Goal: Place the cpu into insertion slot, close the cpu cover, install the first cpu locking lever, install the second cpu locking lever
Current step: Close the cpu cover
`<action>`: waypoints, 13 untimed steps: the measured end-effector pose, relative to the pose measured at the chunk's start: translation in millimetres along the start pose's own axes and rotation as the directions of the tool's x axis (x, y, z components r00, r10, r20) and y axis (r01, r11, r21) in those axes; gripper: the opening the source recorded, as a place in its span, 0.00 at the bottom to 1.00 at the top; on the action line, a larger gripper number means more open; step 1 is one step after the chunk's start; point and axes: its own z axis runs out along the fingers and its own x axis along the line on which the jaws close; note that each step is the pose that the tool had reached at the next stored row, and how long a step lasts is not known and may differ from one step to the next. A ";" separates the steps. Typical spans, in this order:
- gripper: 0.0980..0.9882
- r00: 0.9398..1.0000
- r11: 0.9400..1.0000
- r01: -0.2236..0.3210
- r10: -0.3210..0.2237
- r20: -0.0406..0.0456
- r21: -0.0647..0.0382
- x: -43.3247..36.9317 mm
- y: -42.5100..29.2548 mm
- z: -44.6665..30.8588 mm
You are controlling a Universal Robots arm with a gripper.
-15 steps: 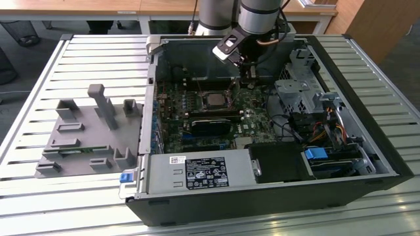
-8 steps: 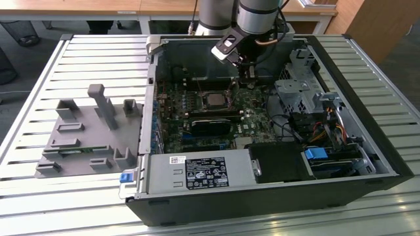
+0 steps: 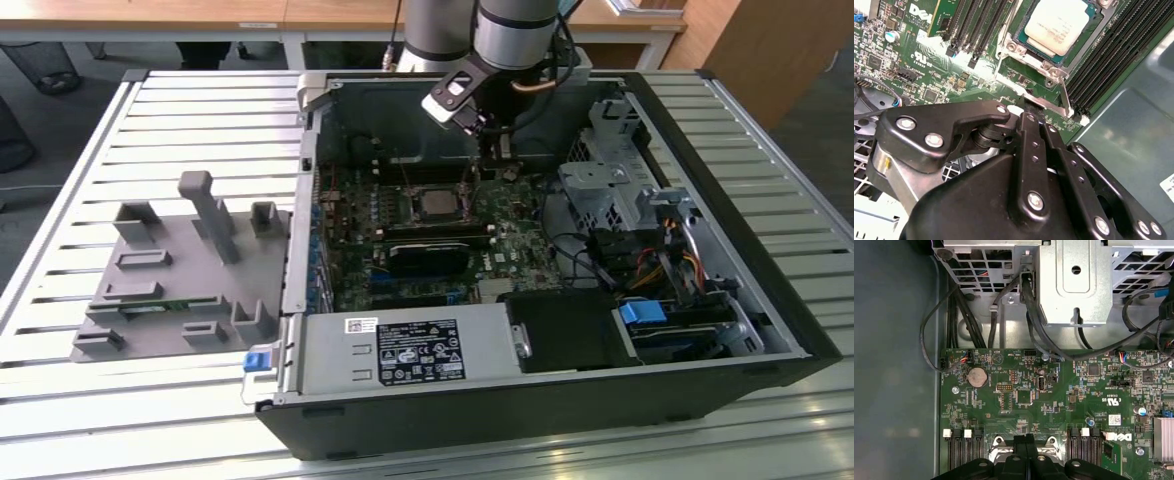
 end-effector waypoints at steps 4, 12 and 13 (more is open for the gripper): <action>0.01 1.000 1.000 0.000 0.000 0.000 0.000 -0.1 -5.6 0.0; 0.01 1.000 1.000 0.000 0.000 0.000 0.000 -0.2 -11.7 0.5; 0.01 1.000 1.000 0.000 0.000 0.000 0.000 -0.2 -11.9 0.7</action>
